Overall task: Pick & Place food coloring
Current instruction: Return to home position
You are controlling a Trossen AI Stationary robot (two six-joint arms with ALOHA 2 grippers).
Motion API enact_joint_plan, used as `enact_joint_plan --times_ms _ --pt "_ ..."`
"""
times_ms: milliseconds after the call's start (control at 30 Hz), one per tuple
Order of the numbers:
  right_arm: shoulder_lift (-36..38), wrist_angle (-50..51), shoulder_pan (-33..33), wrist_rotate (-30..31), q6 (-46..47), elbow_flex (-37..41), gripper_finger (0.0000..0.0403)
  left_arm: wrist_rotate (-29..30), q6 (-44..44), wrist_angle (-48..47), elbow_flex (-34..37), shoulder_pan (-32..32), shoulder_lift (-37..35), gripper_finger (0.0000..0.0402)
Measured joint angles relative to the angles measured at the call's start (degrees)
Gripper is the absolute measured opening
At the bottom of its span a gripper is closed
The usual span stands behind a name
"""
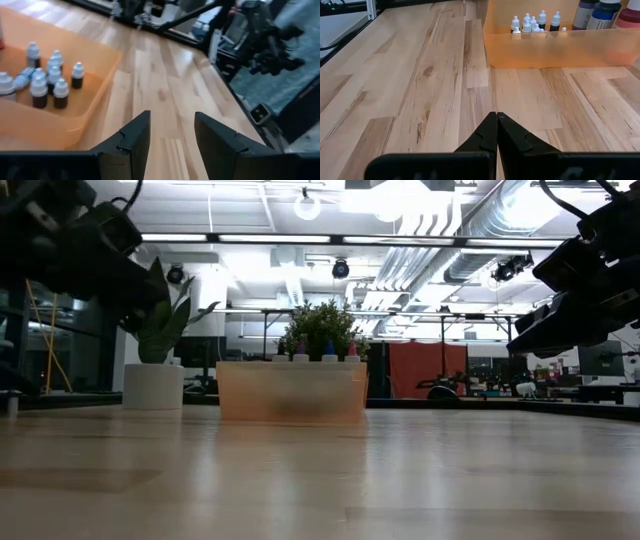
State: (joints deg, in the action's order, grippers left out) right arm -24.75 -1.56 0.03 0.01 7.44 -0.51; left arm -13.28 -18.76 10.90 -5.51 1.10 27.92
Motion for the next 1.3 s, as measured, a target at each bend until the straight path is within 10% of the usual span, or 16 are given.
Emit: enact_joint_plan --times_ms 433,800,1300 --pt "0.0 0.0 0.0 0.0 0.0 0.0 0.0 -2.0 4.1 0.6 4.6 0.0 -15.3 0.0149" --pt "0.0 0.0 0.0 0.0 0.0 0.0 0.0 11.8 1.1 -9.9 4.7 0.0 -26.0 0.0149" --pt "0.0 0.0 0.0 0.0 0.0 0.0 0.0 12.4 3.9 -10.2 4.8 0.0 -24.6 0.0149"
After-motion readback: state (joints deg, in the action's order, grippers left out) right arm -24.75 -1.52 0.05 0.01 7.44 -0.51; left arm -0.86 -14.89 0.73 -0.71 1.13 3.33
